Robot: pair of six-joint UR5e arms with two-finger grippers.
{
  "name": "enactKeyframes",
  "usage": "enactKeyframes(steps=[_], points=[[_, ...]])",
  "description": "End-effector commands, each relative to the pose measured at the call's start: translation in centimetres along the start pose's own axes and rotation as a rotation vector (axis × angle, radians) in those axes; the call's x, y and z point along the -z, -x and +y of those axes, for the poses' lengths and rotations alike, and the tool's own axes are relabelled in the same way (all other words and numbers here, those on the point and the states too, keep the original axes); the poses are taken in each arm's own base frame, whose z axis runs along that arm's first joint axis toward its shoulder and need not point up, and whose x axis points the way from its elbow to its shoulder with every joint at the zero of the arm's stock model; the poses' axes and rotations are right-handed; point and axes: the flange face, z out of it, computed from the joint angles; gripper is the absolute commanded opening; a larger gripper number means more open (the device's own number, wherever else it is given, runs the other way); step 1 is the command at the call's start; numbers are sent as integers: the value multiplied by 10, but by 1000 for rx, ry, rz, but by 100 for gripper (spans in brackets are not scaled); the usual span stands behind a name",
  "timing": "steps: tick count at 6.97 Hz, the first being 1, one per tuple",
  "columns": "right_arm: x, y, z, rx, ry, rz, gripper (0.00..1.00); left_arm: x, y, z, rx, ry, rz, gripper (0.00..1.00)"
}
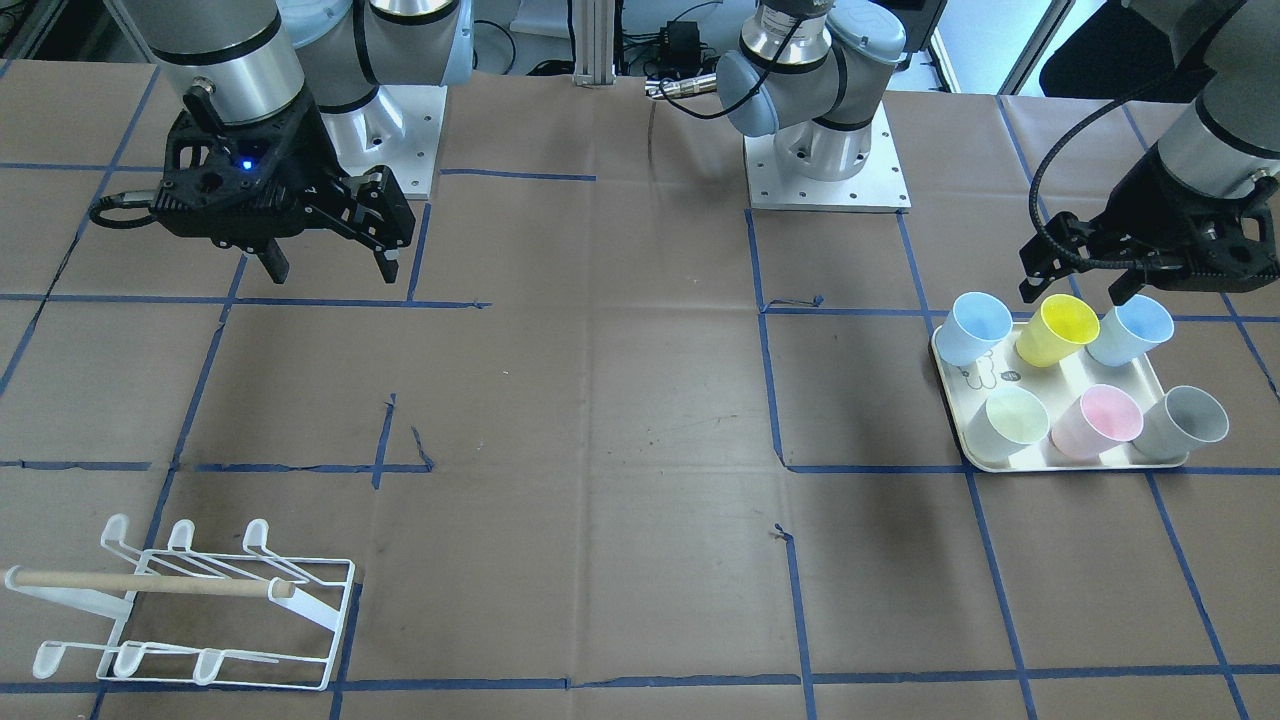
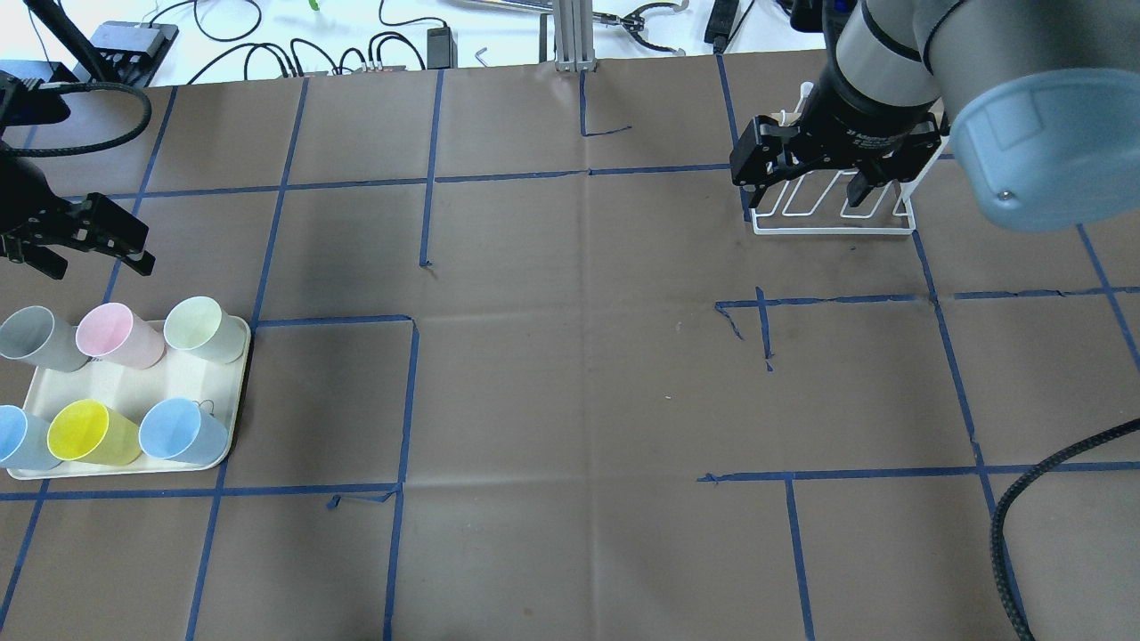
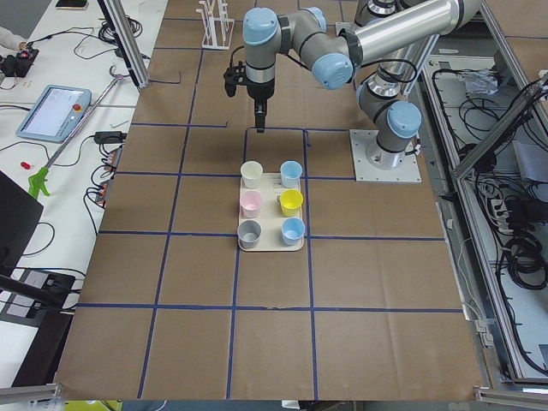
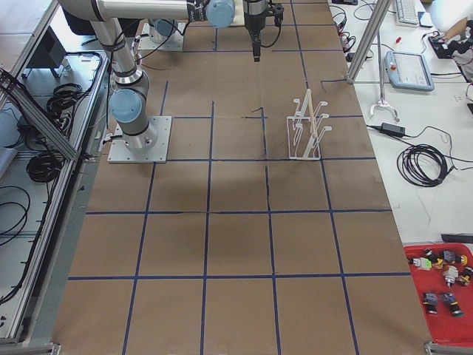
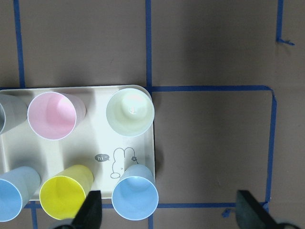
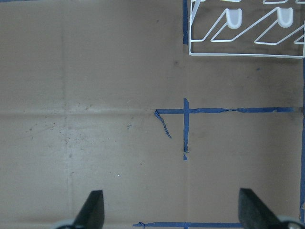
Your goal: Transfer IKEA cup to right arm and place on rack
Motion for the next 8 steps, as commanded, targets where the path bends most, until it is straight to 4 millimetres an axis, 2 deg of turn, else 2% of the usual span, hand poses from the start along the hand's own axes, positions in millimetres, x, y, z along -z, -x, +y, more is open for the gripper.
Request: enactKeyframes(steps=[1,2,3,5,6,8], points=[[-6,0,0,-6,10,-1,100,-52,4,-5,0,-23,-9,100],[-7,1,-3,-6,-10,-7,100,-87,7,-11,-2,-46,-21,100],[-7,9,-14,0,-70,-90,100,-115,10,-14,-5,-31,-12,100],[-6,18,-26,-22,-193,-174,100,-160,18,-29,-11,-18,-3,99],[-10,22,-22,-88,-249,-220,100,-180,18,-29,-19,-22,-5,99],[-19,33,-17,-157,-399,-383,100,-195,15,-22,-19,-14,-1,99]])
